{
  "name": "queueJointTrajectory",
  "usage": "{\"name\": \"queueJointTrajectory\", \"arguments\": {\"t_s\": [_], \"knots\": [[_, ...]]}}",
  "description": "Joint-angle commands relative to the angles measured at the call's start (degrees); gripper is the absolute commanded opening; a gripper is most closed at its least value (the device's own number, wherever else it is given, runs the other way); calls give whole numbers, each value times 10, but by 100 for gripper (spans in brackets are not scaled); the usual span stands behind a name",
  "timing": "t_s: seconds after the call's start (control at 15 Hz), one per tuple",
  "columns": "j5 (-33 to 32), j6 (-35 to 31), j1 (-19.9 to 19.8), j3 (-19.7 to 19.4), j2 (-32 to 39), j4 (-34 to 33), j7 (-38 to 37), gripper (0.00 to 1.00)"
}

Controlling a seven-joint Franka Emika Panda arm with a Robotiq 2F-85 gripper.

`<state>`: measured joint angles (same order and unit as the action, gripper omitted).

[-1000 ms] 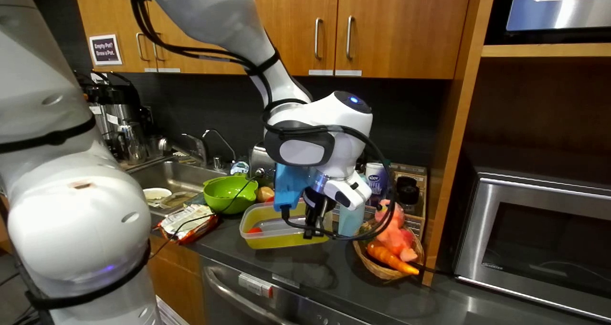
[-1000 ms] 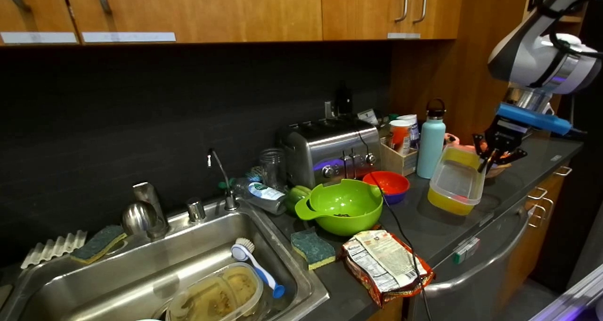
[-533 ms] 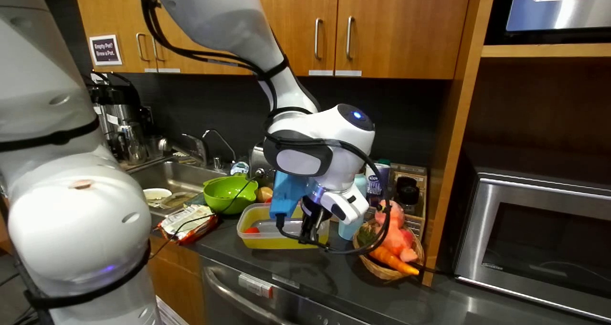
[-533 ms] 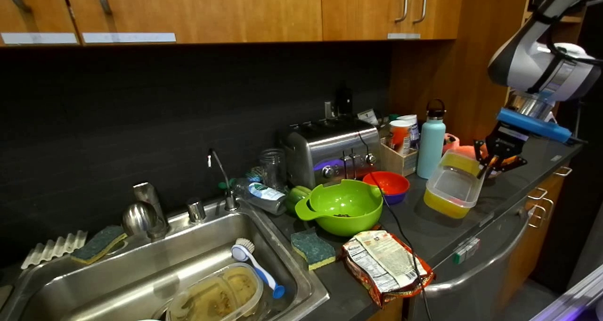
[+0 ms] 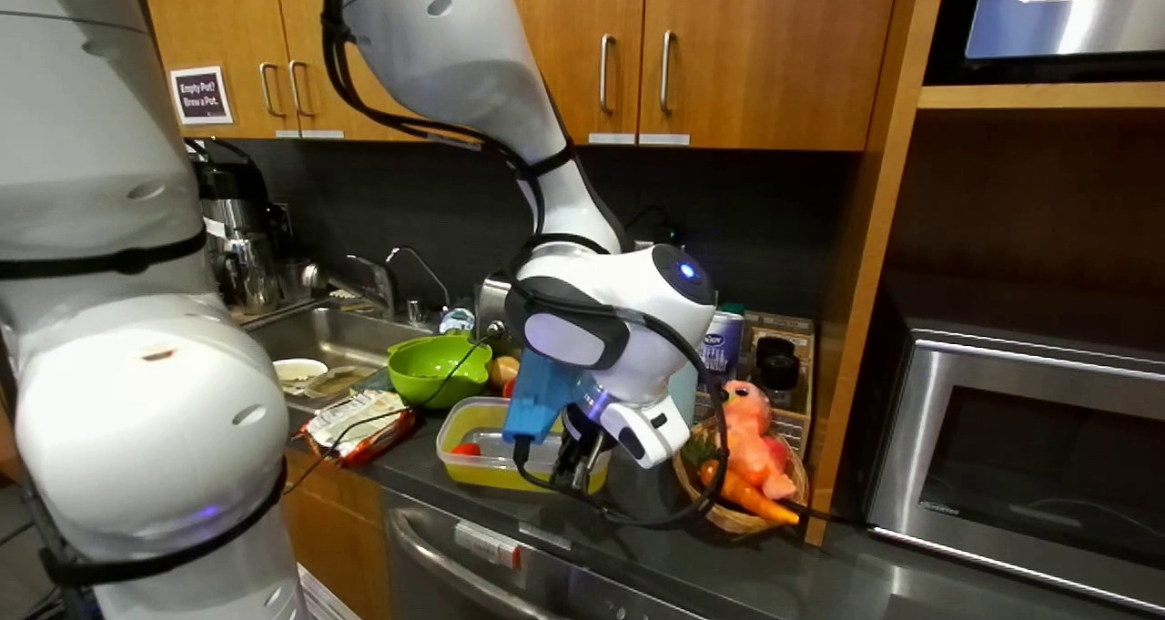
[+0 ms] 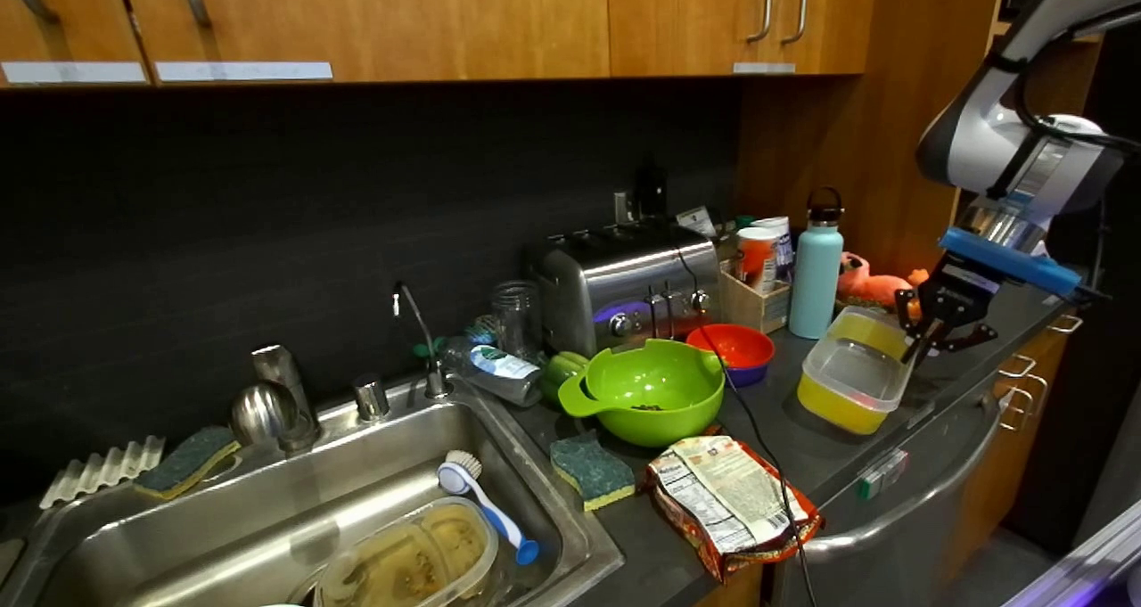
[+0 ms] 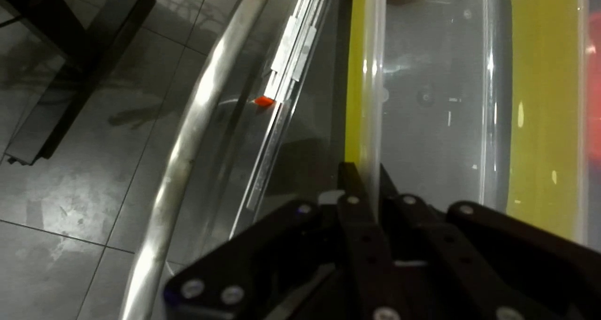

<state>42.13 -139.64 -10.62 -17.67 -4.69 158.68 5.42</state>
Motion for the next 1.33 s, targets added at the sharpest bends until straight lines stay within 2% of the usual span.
{"name": "queueJointTrajectory", "arguments": {"t_s": [0.0, 0.2, 0.47, 0.67, 0.87, 1.27], "knots": [[31, 27, -10, 7, 34, -22, 27, 2], [74, 40, -13, 9, 51, -39, 57, 2], [197, 49, -19, 12, 64, -64, 131, 2], [241, 51, -20, 15, 77, -76, 164, 2], [249, 47, -22, 15, 87, -74, 172, 2], [215, 33, -34, 9, 94, -50, 153, 2]]}}
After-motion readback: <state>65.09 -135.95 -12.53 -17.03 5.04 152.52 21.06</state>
